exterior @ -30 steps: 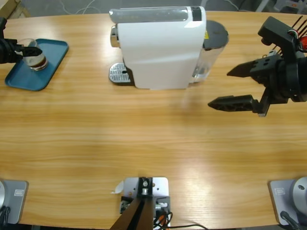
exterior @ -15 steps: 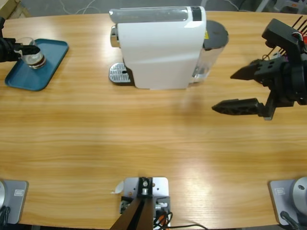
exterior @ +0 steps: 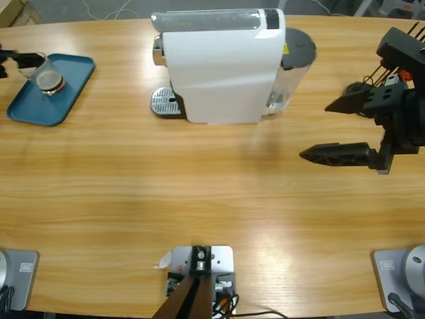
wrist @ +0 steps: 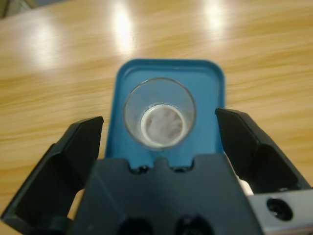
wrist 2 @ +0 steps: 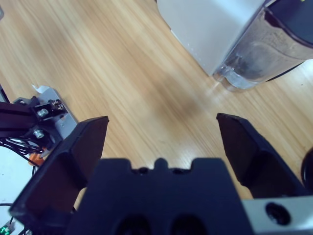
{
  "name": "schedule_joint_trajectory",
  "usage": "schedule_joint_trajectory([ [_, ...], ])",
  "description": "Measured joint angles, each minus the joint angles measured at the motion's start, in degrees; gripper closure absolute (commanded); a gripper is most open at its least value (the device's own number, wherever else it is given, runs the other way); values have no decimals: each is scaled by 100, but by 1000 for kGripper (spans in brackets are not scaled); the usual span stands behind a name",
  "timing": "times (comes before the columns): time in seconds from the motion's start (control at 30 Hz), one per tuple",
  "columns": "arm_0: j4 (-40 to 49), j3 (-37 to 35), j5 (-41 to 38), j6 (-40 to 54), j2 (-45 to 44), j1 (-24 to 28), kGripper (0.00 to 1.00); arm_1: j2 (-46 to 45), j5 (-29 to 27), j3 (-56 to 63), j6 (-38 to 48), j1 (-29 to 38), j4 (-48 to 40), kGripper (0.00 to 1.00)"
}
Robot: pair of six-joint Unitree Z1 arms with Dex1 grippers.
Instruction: Pour coffee
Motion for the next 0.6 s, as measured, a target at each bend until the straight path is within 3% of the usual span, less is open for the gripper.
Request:
schedule_joint_trajectory([
  [0.2, 1589, -76, -12, 0, -1456, -121, 4, -241, -38, 0, 0, 65, 0, 0],
  [0.43, 3226, -210, -18, -52, -3077, -1510, 4, -590, -404, 6, 0, 329, 0, 0],
  [0.6, 3771, -224, -56, -172, -3621, -2012, 4, -632, -590, 25, 0, 364, -104, 0],
])
